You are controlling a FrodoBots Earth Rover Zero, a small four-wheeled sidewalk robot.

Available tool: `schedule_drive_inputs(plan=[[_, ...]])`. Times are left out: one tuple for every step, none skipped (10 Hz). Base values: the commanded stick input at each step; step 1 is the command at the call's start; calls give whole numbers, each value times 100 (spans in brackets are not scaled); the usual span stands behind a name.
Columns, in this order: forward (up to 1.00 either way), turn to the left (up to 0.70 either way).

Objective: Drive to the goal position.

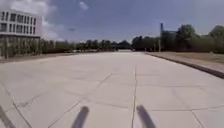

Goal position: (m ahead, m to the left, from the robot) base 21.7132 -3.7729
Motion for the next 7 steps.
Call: schedule_drive_inputs(plan=[[100, -6], [100, -40], [100, -40], [100, -40], [100, -40], [100, -40], [100, -40]])
